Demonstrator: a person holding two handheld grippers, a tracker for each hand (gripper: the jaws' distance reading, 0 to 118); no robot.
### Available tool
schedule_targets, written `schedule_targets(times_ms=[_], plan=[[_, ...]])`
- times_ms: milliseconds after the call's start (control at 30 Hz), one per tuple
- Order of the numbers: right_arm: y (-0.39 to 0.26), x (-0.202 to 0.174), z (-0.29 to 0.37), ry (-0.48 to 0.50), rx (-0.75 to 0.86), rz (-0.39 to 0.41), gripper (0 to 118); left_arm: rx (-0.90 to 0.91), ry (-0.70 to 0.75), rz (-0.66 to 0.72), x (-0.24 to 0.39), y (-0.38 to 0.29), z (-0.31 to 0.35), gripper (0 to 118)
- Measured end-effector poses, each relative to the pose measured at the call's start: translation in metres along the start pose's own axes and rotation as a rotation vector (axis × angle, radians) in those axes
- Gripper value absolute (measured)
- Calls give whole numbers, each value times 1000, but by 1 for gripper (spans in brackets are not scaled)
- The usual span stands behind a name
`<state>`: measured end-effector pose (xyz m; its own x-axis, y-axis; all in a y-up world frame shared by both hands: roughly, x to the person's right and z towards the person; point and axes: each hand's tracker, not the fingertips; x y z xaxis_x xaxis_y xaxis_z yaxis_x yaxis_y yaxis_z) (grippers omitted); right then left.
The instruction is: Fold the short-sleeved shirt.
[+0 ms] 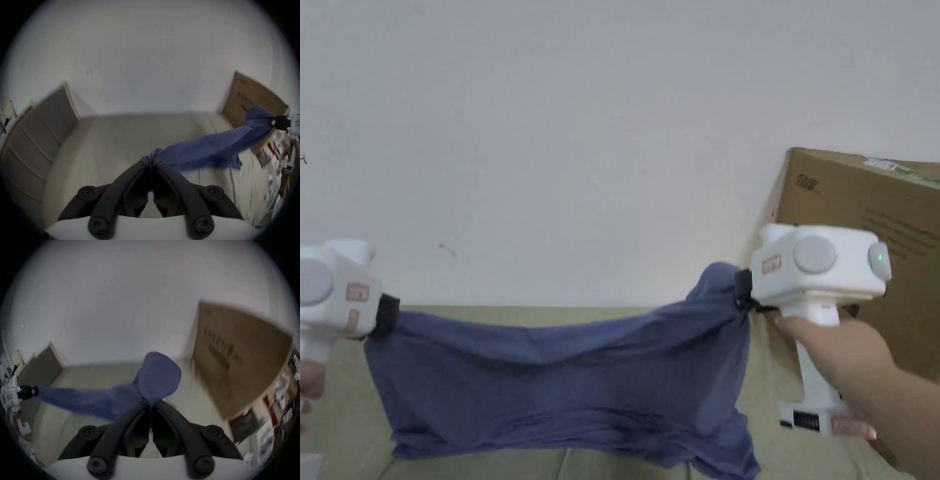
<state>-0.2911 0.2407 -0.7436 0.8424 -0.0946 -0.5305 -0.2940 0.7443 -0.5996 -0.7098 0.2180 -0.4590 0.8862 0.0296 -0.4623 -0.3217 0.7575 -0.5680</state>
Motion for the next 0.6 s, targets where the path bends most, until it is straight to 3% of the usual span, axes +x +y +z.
schedule_targets(times_ms=[167,267,333,433,600], plan=[[-162,25,-38,36,-274,-15,0,-329,-72,66,-10,-149,-34,2],[-236,40,-11,119,-390,-84,0,-406,-105,45,-14,-217,-10,2],[-272,50,16,139,-432,-80,0,-454,-133,110,-29,-250,6,2],[-318,60,66,125,-515,-20,0,-503,-122,153,-41,-286,44,2],[-368,74,136,112,-621,110,0,-557,-90,10,-41,-324,112,2]])
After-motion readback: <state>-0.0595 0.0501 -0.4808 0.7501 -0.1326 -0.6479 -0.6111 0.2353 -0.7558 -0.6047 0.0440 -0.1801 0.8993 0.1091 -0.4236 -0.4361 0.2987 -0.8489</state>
